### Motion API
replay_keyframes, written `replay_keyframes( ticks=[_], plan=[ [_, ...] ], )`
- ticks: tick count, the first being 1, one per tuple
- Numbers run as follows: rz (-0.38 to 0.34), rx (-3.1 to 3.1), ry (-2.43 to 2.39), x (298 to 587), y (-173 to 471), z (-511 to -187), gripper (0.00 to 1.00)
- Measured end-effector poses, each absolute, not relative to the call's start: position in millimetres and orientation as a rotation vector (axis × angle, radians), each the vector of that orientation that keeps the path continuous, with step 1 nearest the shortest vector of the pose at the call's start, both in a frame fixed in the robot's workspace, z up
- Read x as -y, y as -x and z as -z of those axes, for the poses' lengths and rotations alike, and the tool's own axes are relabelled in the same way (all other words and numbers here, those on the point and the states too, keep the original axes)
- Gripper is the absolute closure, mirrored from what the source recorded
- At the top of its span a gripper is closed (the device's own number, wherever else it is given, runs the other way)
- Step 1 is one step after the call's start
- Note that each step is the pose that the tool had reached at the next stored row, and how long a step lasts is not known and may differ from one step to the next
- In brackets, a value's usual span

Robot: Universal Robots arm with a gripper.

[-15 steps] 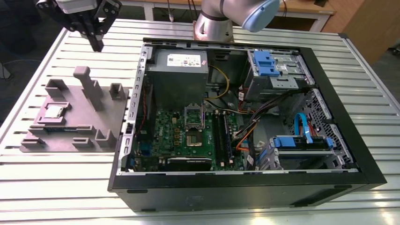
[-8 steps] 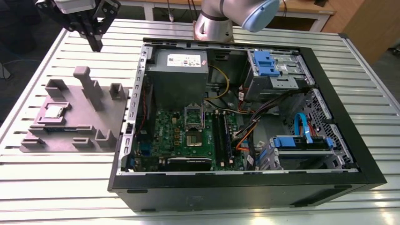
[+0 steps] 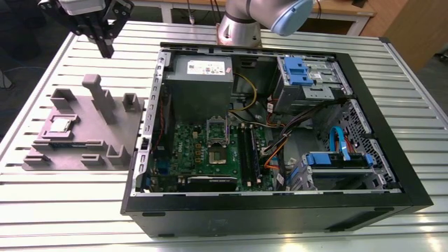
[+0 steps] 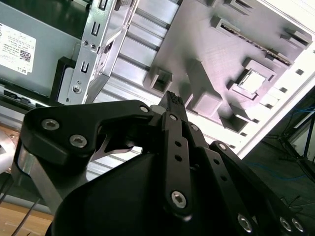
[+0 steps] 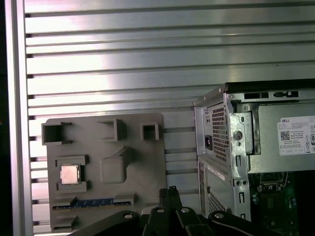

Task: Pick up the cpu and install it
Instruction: 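Reach for the cpu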

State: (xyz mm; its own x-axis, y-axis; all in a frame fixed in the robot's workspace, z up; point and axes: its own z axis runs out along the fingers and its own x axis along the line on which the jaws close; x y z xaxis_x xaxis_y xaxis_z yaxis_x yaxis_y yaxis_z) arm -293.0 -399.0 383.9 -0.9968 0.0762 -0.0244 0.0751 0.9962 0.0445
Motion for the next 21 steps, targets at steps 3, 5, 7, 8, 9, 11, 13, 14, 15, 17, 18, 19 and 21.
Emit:
replay_keyframes(
  ticks=[3,5,7,8,9,11,13,14,15,17,18,19,21],
  plan=[
    [-0.068,-3.112,-0.118,398.9,293.7,-383.9,0.89],
    [-0.068,-3.112,-0.118,398.9,294.1,-383.8,0.89],
    [-0.068,-3.112,-0.118,398.9,294.6,-383.8,0.89],
    [-0.068,-3.113,-0.118,398.9,294.8,-383.8,0.89],
    [-0.068,-3.112,-0.118,398.9,295.1,-383.8,0.89],
    [-0.068,-3.113,-0.118,399.0,295.6,-383.8,0.89],
    [-0.068,-3.112,-0.118,399.0,296.1,-383.8,0.89],
    [-0.068,-3.113,-0.118,398.9,296.3,-383.8,0.89],
    [-0.068,-3.113,-0.118,398.9,296.5,-383.8,0.89],
    [-0.068,-3.112,-0.118,398.9,296.9,-383.7,0.89],
    [-0.068,-3.112,-0.118,398.9,297.1,-383.7,0.89],
    [-0.068,-3.113,-0.118,398.9,297.3,-383.7,0.89],
    [-0.068,-3.113,-0.118,398.9,297.7,-383.7,0.89]
  ],
)
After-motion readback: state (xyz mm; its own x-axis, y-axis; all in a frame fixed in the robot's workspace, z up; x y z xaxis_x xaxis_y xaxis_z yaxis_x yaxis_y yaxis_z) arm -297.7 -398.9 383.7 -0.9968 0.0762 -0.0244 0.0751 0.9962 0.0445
